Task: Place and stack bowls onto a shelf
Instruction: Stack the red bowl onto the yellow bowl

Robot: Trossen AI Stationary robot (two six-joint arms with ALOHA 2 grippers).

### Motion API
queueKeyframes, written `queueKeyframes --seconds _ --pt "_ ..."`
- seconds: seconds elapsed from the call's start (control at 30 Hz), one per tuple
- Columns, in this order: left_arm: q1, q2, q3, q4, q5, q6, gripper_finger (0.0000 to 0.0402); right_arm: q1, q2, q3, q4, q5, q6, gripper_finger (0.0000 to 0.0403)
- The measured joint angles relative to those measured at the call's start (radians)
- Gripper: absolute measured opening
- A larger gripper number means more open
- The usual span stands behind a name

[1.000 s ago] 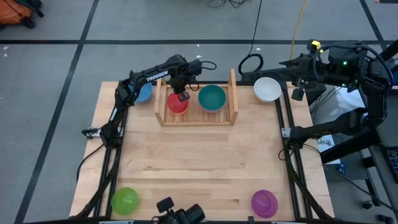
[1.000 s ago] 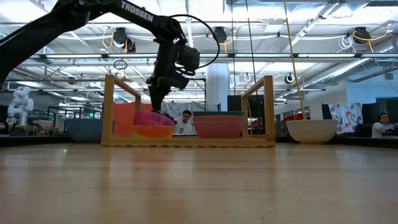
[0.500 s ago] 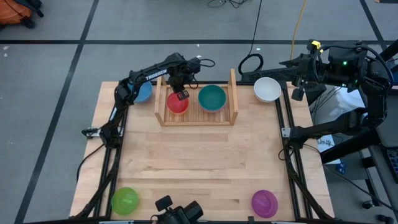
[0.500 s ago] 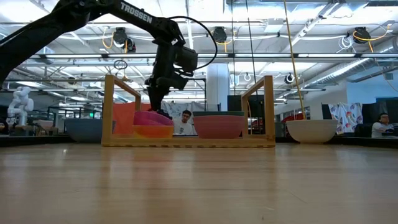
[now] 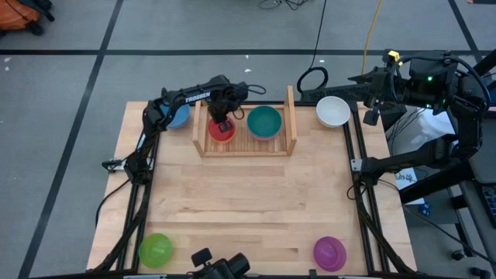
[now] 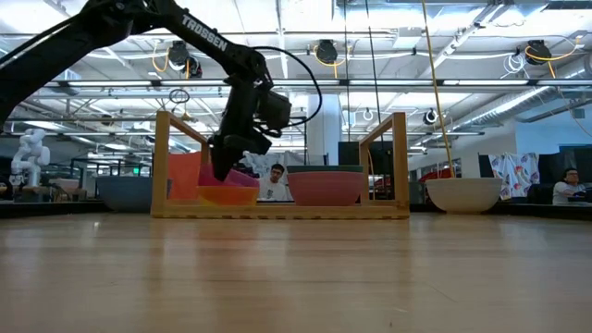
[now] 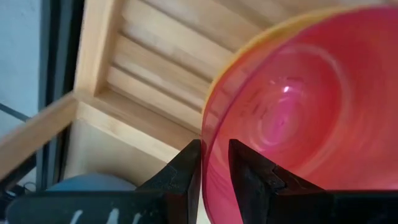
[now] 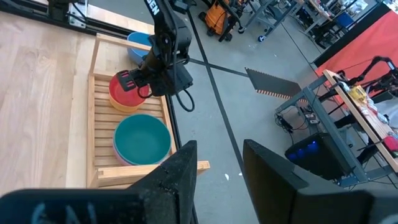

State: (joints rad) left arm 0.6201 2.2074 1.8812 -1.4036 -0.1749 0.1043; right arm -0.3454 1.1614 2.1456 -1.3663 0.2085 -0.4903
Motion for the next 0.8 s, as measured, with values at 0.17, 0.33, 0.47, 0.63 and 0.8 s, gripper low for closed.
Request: queueKeyframes --seconds 0.17,0.33,0.47,0.63,0.8 --pt "0.0 0.0 0.001 0.003 0.0 0.0 0.0087 0.0 0.0 0.0 0.007 0.0 -0.019 0.0125" --pt "0.0 0.0 0.011 0.008 0.0 -0.002 0.0087 0.0 0.0 0.0 0.016 0.0 -0.019 0.0125" --pt "0.0 -0.003 0.011 -0.005 0.0 -0.003 0.0087 0.0 0.0 0.0 0.016 0.0 -0.019 0.0125" --pt "-0.007 -0.038 0.012 -0.002 -0.044 -0.004 0.0087 0.0 0.004 0.0 0.017 0.0 -0.019 0.0125" --pt "-0.009 -0.064 0.013 0.0 -0.058 0.002 0.0087 0.0 0.015 0.0 0.018 0.0 -0.019 0.0125"
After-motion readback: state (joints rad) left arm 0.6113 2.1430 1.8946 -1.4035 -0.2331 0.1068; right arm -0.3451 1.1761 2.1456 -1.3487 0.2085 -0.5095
